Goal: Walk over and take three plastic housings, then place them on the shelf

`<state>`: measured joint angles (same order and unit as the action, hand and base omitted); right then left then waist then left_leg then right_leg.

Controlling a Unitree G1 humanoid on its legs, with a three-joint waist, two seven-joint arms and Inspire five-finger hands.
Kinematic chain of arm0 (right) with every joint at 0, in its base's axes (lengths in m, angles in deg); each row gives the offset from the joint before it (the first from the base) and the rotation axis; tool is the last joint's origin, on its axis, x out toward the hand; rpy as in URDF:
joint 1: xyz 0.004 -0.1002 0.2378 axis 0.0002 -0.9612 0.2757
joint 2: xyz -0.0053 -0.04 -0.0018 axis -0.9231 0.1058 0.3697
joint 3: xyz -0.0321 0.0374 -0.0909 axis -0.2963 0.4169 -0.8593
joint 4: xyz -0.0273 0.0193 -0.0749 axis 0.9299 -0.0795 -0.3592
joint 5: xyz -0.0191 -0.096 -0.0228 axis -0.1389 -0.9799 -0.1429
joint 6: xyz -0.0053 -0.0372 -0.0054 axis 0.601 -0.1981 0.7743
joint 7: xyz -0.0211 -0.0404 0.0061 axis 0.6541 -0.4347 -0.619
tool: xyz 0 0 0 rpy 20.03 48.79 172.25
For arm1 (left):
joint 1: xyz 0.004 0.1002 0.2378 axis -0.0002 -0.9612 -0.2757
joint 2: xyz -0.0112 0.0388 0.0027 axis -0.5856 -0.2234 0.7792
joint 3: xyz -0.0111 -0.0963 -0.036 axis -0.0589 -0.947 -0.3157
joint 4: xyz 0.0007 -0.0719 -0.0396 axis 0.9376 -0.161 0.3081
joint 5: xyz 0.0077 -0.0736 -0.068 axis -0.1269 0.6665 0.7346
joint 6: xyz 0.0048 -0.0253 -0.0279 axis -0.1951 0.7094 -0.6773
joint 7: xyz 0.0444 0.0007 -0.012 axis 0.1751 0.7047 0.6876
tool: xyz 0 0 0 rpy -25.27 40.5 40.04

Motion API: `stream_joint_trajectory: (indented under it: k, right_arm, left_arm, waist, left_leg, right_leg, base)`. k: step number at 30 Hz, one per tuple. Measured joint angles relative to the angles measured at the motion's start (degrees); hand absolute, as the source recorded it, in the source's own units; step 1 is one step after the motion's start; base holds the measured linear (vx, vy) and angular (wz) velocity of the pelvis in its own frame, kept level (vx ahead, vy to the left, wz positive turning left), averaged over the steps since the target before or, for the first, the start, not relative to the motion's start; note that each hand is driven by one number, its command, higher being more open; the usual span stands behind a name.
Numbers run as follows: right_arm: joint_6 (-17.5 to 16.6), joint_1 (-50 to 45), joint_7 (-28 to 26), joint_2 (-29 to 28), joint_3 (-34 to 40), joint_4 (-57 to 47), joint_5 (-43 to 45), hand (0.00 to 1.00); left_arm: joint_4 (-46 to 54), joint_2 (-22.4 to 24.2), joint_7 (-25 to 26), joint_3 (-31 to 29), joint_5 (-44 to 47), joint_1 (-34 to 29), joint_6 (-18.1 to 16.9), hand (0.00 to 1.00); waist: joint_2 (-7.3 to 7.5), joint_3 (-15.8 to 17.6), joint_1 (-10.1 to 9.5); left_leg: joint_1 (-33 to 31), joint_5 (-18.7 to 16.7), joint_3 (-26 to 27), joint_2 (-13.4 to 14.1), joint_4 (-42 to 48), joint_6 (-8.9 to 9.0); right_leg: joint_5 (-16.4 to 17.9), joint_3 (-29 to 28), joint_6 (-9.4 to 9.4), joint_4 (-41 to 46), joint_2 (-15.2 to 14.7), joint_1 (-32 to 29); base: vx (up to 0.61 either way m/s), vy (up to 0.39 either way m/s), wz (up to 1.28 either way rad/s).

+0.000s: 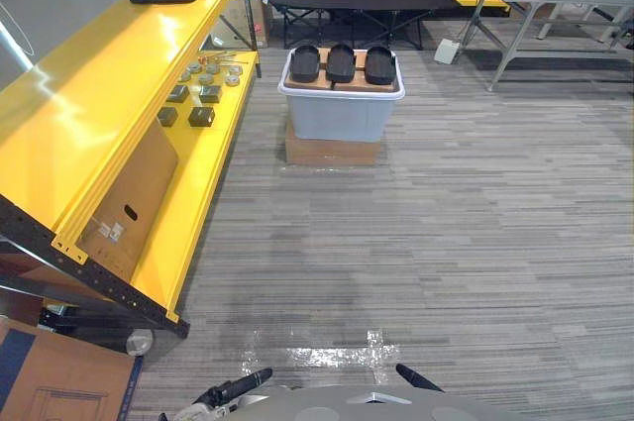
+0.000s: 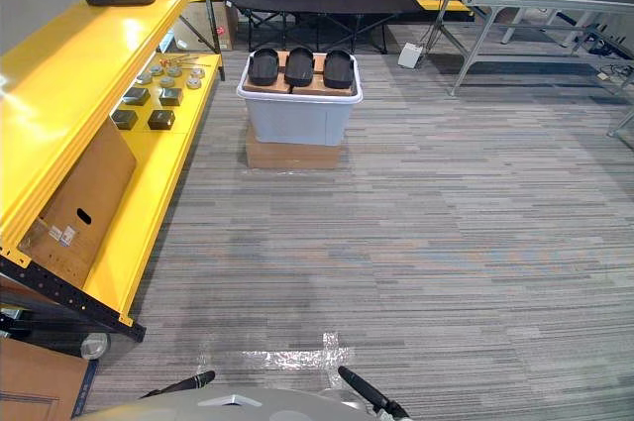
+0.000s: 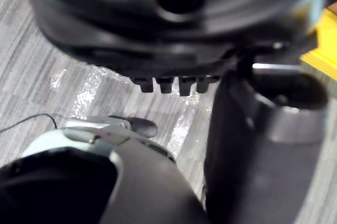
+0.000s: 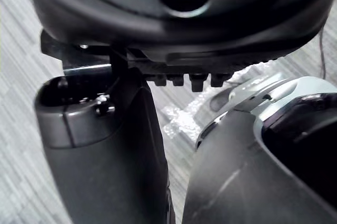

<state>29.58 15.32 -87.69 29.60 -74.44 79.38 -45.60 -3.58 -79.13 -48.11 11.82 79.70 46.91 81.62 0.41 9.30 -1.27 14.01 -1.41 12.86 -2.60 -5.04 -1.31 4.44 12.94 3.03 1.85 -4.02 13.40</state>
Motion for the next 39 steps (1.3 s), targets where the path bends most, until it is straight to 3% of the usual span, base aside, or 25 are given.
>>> stream_joint_trajectory:
  k: [4,11,13,14,18,25,32,34,35,36,37,38,39]
  right_arm:
    - [-4.56,1.46,0.09,-0.52,-3.37,-4.55,0.13,1.00]
    - [-5.93,4.33,-1.22,-1.38,-4.77,-6.70,1.08,1.00]
    - [-4.79,4.24,-1.63,-1.87,-4.83,-6.31,6.90,1.00]
    - [-4.09,3.79,-2.15,-2.43,-3.95,-4.59,15.34,1.00]
    - [-4.93,3.29,-2.48,-3.00,-2.43,-3.99,20.87,1.00]
    - [-10.79,3.14,0.42,-3.73,-1.01,-2.70,18.15,1.00]
    - [-11.38,1.51,4.11,-3.78,-0.91,-2.31,13.55,1.00]
    - [-11.40,1.63,4.50,-3.74,-0.93,-2.32,13.46,1.00]
    - [-11.41,1.90,4.87,-3.90,-0.94,-2.36,12.90,1.00]
    - [-11.43,2.07,5.42,-3.97,-0.94,-2.44,11.85,1.00]
    - [-11.43,2.54,5.49,-3.90,-0.97,-2.46,11.79,1.00]
    - [-11.60,4.06,5.64,-3.97,-1.12,-2.75,11.81,1.00]
    - [-11.60,4.48,5.75,-4.24,-1.17,-2.92,11.81,1.00]
  left_arm:
    - [2.48,-0.32,-0.98,2.81,2.60,-0.01,-2.79,1.00]
    - [6.88,0.47,-3.10,5.13,7.18,0.83,-4.25,1.00]
    - [6.67,0.55,-3.27,5.29,7.36,0.93,-3.97,1.00]
    - [6.24,0.54,-3.27,5.18,7.48,0.90,-3.93,1.00]
    - [4.28,0.75,-3.10,4.38,10.88,0.89,-4.16,1.00]
    - [2.26,2.24,-0.79,0.74,13.48,0.38,-4.33,1.00]
    - [1.20,2.35,0.29,-1.26,13.46,-0.07,-4.47,1.00]
    - [1.23,2.18,0.12,-1.23,13.36,0.10,-4.44,1.00]
    - [1.30,1.70,-0.11,-1.15,13.34,0.26,-4.38,1.00]
    - [1.36,1.15,-0.54,-0.77,13.23,0.71,-4.32,1.00]
    - [1.32,0.96,-0.57,-0.72,13.14,1.01,-4.30,1.00]
    - [1.12,-0.24,-0.57,-0.75,12.92,1.15,-4.44,1.00]
    - [1.08,-0.73,-0.46,-0.86,12.79,1.37,-4.51,1.00]
  waist:
    - [0.02,0.47,0.17]
    - [0.17,0.53,0.10]
    - [0.30,0.63,0.11]
    - [0.35,0.79,0.14]
    - [0.24,0.85,0.82]
    - [-0.22,1.25,1.33]
    - [0.37,1.55,1.09]
    - [0.54,1.56,1.07]
    - [1.03,1.73,1.02]
    - [1.50,2.36,1.08]
    - [1.61,2.70,0.70]
    - [2.54,4.55,-0.12]
    - [3.40,5.79,-0.12]
  left_leg:
    - [-0.57,0.41,-0.01,0.03,-0.05,0.04]
    - [-1.02,0.56,-0.19,0.06,-0.07,0.04]
    - [-0.90,0.62,-0.19,0.04,-0.07,-0.06]
    - [-0.61,0.56,-0.17,-0.02,-0.07,0.04]
    - [-0.56,0.53,0.02,-0.02,-0.06,0.08]
    - [0.43,0.33,0.12,0.15,-0.07,0.40]
    - [0.17,0.30,0.13,0.07,-0.07,0.34]
    - [-1.55,0.13,0.16,-0.03,-0.03,0.04]
    - [-2.57,-0.04,0.19,-0.35,0.22,-0.36]
    - [-4.31,-0.74,0.55,-0.42,1.87,-1.51]
    - [-5.55,-1.30,1.17,-0.18,3.15,-2.06]
    - [-6.32,-3.28,3.44,0.15,6.20,-2.57]
    - [-5.80,-4.11,3.89,0.29,7.30,-2.64]
  right_leg:
    - [-0.02,0.12,-0.01,0.02,0.00,-0.57]
    - [-0.26,0.65,0.26,-0.88,0.05,-0.96]
    - [-0.41,0.69,0.25,-1.05,0.07,-0.73]
    - [-0.52,0.73,0.21,-1.34,0.10,-0.31]
    - [-0.72,0.72,0.32,-1.92,0.15,0.06]
    - [-0.72,0.70,0.33,-1.83,0.23,1.00]
    - [-0.65,0.70,0.38,-1.60,0.15,0.67]
    - [1.48,0.66,0.39,3.21,-0.54,-3.20]
    - [3.03,0.60,1.26,6.84,-1.37,-5.79]
    - [4.11,0.67,2.78,14.61,-2.68,-10.61]
    - [4.11,0.65,2.79,20.26,-3.37,-14.14]
    - [2.49,0.83,3.61,35.02,-6.00,-22.18]
    - [2.85,0.96,2.88,39.03,-6.92,-24.28]
  base:
    - [-0.04,-0.003,0.01]
    - [-0.04,0.000,0.02]
    - [0.03,0.004,0.00]
    - [0.04,0.002,0.00]
    - [0.01,0.001,0.00]
    - [-0.03,0.001,0.00]
    - [-0.02,0.004,0.00]
    - [0.00,0.000,0.00]
    - [0.02,0.033,-0.01]
    - [0.03,0.022,-0.13]
    - [0.00,0.046,-0.55]
    - [-0.03,0.050,-0.65]
    - [-0.02,0.061,-0.65]
